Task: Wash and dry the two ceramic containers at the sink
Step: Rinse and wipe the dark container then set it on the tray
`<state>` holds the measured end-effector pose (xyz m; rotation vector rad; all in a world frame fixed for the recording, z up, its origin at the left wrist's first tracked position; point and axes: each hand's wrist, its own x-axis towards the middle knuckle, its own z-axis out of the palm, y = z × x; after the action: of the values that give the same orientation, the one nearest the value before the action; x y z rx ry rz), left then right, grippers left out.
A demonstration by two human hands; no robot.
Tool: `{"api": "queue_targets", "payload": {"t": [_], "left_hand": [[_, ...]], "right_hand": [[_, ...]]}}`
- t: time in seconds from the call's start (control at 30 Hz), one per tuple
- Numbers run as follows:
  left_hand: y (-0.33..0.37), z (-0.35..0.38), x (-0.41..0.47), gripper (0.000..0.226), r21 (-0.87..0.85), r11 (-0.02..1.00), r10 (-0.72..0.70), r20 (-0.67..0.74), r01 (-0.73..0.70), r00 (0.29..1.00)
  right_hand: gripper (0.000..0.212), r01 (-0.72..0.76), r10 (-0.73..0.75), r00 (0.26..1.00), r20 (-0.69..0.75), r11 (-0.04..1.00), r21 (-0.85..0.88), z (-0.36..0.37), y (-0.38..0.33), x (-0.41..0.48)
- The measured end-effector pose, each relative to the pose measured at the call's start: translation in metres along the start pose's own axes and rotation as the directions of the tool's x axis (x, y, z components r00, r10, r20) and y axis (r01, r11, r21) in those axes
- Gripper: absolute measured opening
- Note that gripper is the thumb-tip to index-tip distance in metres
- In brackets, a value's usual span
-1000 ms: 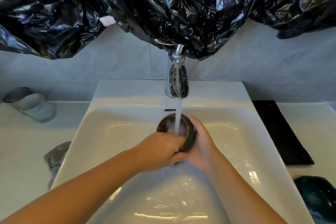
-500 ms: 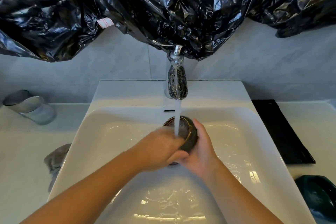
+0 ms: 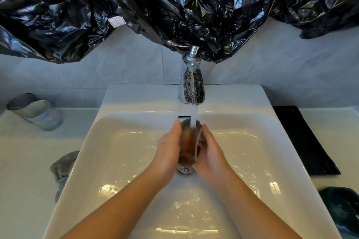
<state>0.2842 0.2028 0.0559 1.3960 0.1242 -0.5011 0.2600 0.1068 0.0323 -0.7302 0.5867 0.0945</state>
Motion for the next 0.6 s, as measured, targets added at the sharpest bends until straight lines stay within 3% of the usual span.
{"api": "queue_targets", "payload": {"t": [0.07,0.1,0.17,0.27,0.33,0.4,0.43,0.47,0.53,0.57,0.6], "left_hand": [[0.005,-0.002,0.003,0.053,-0.356,0.914,-0.203,0.014,0.195,0.979],[0.004,-0.003,0.002,0.055,-0.424,0.874,-0.241,0.045,0.236,0.97],[-0.001,-0.001,-0.002,0.052,-0.422,0.885,-0.169,0.1,0.195,0.981],[-0.008,0.0,-0.009,0.044,-0.062,0.994,0.097,0.192,-0.087,0.977],[-0.012,0.001,-0.01,0.04,0.251,0.937,0.181,0.252,-0.245,0.951],[-0.021,-0.003,-0.006,0.034,0.512,0.746,0.27,0.352,-0.426,0.896],[-0.025,-0.008,-0.004,0.033,0.624,0.57,0.286,0.46,-0.535,0.841],[-0.025,-0.015,0.001,0.036,0.692,0.318,0.28,0.585,-0.649,0.761],[-0.021,-0.033,0.015,0.049,0.613,-0.101,0.17,0.787,-0.784,0.593],[-0.018,-0.038,0.02,0.052,0.576,-0.156,0.137,0.817,-0.802,0.56],[-0.017,-0.036,0.02,0.052,0.587,-0.134,0.16,0.808,-0.799,0.567]], "right_hand": [[0.044,0.011,-0.015,0.998,-0.066,0.998,-0.063,0.0,0.001,0.004],[0.042,0.01,-0.02,0.994,-0.106,0.995,-0.097,0.0,0.002,0.006],[0.04,-0.006,-0.007,0.987,-0.16,0.997,-0.081,-0.001,0.001,0.008],[0.04,-0.018,0.013,0.983,-0.184,0.999,-0.026,-0.005,-0.001,0.01],[0.045,-0.019,0.011,0.988,-0.152,0.998,-0.052,-0.009,-0.002,0.008],[0.054,-0.055,0.054,0.996,-0.068,0.998,-0.012,-0.012,-0.005,0.003],[0.06,-0.076,0.076,0.996,-0.041,0.997,0.0,-0.014,-0.006,0.002],[0.066,-0.098,0.098,0.995,-0.025,0.995,0.001,-0.016,-0.007,0.001],[0.073,-0.132,0.132,0.991,-0.005,0.991,0.016,-0.017,-0.01,0.0],[0.073,-0.134,0.134,0.991,0.012,0.991,0.016,-0.017,-0.01,-0.001],[0.069,-0.118,0.118,0.993,0.029,0.993,0.005,-0.014,-0.009,-0.002]]}}
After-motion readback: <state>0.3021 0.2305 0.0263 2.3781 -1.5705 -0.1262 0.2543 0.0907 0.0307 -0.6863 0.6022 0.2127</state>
